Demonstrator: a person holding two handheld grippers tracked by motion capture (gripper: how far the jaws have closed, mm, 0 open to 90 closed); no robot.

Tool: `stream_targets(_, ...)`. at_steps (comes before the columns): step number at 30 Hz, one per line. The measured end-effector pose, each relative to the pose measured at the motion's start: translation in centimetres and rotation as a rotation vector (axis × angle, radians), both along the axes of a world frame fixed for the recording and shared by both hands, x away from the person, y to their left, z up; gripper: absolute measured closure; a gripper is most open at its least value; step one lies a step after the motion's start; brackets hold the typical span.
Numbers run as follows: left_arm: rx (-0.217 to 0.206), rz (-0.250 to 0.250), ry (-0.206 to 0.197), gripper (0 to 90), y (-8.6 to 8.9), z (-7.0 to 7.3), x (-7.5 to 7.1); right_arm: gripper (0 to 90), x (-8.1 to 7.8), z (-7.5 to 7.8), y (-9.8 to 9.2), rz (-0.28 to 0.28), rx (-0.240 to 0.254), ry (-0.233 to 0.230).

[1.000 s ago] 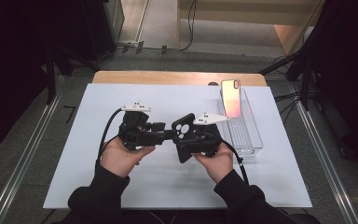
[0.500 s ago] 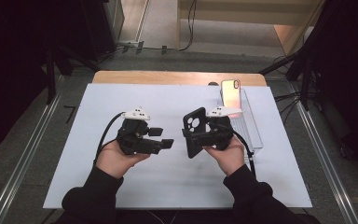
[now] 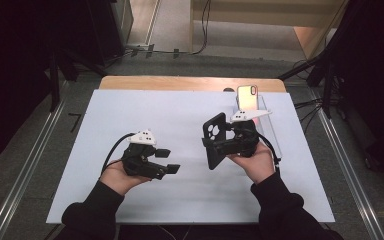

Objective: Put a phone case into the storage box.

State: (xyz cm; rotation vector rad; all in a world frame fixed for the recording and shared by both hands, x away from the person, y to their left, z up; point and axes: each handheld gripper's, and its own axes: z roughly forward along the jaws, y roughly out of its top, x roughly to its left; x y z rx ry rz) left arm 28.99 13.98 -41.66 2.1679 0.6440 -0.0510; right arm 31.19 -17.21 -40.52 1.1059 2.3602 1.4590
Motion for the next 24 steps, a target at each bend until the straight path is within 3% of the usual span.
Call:
stream_targets(4, 0.019, 0.023, 0.025, 33.8, 0.9, -1.1, 0.0, 13.2, 0.0, 0.3, -0.4, 0.003, -0.003, -0.005)
stream_targets(8, 0.013, 0.022, 0.014, 32.4, 1.9, -1.7, -0.2, 13.1, 0.0, 1.0, -0.9, 0.014, 0.002, -0.012)
stream_targets(13, 0.008, 0.033, 0.031, 31.8, 2.9, -2.3, -0.6, 13.2, 0.0, 1.8, -1.7, 0.009, 0.02, -0.005)
stream_targets(24, 0.012, 0.085, 0.034, 31.8, 4.5, -2.9, -1.4, 13.2, 0.4, 3.8, -4.4, -0.075, 0.017, -0.021)
